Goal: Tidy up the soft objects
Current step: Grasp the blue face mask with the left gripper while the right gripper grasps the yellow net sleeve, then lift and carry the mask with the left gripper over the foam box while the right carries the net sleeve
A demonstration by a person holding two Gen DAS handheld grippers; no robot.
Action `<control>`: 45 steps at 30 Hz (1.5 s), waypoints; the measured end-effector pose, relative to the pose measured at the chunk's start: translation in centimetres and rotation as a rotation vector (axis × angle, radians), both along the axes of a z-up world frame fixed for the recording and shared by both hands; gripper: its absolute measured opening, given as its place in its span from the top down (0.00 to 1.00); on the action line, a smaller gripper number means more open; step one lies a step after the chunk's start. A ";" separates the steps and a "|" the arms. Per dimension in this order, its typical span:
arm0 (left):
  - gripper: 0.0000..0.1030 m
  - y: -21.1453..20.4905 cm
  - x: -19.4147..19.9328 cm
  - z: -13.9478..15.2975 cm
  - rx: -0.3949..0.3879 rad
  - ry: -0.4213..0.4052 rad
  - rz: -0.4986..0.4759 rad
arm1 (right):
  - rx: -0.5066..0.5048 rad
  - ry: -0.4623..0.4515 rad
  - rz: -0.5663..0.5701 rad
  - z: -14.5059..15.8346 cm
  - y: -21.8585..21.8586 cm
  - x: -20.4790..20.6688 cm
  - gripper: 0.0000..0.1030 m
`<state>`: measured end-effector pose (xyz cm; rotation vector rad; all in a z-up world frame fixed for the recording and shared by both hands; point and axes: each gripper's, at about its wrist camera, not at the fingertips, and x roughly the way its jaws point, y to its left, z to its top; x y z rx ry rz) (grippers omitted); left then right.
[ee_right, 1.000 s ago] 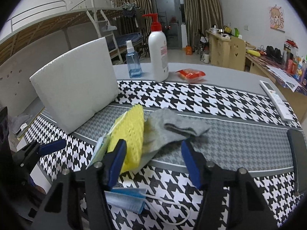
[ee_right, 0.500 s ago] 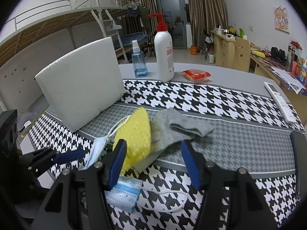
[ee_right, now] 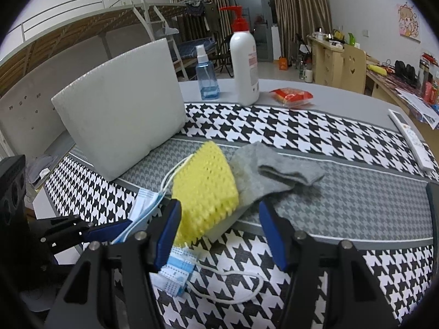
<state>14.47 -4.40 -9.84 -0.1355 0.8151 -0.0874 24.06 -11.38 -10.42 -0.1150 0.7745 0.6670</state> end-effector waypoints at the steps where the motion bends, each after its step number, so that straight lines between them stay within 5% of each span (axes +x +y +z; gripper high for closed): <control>1: 0.75 0.1 0.0 0.0 -0.004 0.001 -0.001 | 0.000 0.005 0.001 -0.1 0.1 0.0 0.38; 5: 0.82 0.0 -0.2 0.1 -0.008 -0.003 -0.005 | -0.006 0.014 -0.001 -0.2 0.1 0.1 0.63; 11: 0.84 0.4 -0.6 0.4 -0.008 -0.014 0.001 | 0.004 -0.003 -0.014 0.3 -0.3 -0.3 0.86; 45: 0.84 4.4 -1.3 3.9 0.011 -0.156 0.040 | 0.052 -0.169 -0.143 4.9 -1.2 -2.4 0.88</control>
